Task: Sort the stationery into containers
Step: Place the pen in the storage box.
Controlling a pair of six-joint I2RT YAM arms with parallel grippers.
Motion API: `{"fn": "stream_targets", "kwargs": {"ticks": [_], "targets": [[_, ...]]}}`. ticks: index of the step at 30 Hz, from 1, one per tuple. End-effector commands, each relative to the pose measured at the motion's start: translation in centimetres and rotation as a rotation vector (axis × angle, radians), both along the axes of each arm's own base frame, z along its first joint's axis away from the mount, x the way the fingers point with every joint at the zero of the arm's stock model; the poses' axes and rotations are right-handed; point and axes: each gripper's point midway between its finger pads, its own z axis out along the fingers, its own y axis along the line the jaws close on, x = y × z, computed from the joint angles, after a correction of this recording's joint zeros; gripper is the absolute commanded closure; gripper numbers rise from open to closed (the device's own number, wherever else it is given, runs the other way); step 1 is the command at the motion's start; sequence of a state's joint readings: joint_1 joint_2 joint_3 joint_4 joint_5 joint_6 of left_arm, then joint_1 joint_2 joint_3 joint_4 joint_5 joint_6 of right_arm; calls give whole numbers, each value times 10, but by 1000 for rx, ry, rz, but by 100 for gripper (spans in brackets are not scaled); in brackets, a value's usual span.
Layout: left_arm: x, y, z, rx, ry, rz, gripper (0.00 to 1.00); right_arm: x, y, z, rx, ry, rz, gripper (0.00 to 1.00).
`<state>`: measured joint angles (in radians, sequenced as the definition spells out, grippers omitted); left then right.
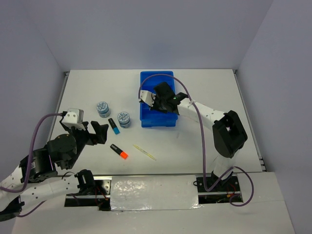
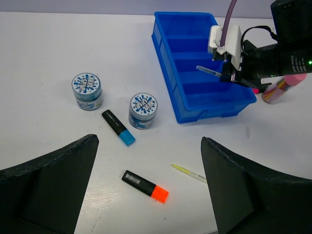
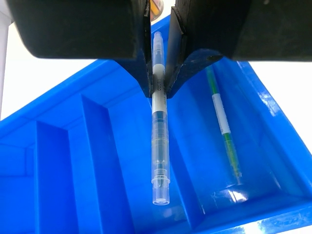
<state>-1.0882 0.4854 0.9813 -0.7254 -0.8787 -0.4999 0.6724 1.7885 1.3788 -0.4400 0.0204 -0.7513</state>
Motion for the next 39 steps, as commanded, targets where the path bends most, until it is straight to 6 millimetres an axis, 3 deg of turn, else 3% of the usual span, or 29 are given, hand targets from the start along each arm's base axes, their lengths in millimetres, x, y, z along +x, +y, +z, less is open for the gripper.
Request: {"fn": "stream_targets", "kwargs": {"ticks": [1,19,26,33,39], "targets": [[4,3,7,-20,-20,36,1,8,3,17,48,-56,-25,100],[6,4,5,-18,-19,43,1,10,7,18,59,-54,-15,97],[7,4,6,-22,-21,41,1,-2,10,2,69,23,14,92],[6,6,6,-27,-24,44,1,-18,14,1,103,81,44,87],[5,3,6,-28,-23,26,1,-18,11,-1,100,82,26,79]]}}
